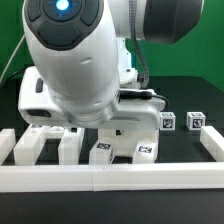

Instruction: Assemble chair

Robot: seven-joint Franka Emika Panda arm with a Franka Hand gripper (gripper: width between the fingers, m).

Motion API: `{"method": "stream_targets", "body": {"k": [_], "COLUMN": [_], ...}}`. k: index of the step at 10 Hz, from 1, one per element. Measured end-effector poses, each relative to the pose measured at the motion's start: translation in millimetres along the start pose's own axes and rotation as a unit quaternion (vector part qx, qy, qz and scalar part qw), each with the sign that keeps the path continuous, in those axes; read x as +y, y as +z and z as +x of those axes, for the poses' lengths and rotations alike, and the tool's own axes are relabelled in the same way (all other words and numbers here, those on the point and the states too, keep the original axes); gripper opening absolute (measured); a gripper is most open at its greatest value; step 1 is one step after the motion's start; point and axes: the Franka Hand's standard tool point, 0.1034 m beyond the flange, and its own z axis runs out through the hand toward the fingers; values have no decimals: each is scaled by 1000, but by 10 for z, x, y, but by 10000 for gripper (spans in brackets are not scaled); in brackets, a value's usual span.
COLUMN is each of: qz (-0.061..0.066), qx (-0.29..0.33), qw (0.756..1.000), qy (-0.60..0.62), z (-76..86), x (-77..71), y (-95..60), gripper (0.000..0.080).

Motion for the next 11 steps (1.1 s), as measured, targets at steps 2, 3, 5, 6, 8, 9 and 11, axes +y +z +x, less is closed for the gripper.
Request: {"method": "stream_targets", "body": {"k": [2, 3, 5, 6, 8, 9, 11], "qz": [0, 2, 15, 13, 3, -4, 6], "qx": [0, 0, 19, 33, 60, 70, 71], "qw": [1000, 1000, 1000, 999, 998, 997, 997], "qy": [0, 0, 4, -3, -29, -27, -33], "z": [0, 1, 30, -5, -220, -306, -577], "x": [7, 23, 238, 297, 389, 444, 562], "y": [0, -6, -227, -399, -735, -859, -924], "gripper": [648, 648, 648, 648, 648, 648, 648]}}
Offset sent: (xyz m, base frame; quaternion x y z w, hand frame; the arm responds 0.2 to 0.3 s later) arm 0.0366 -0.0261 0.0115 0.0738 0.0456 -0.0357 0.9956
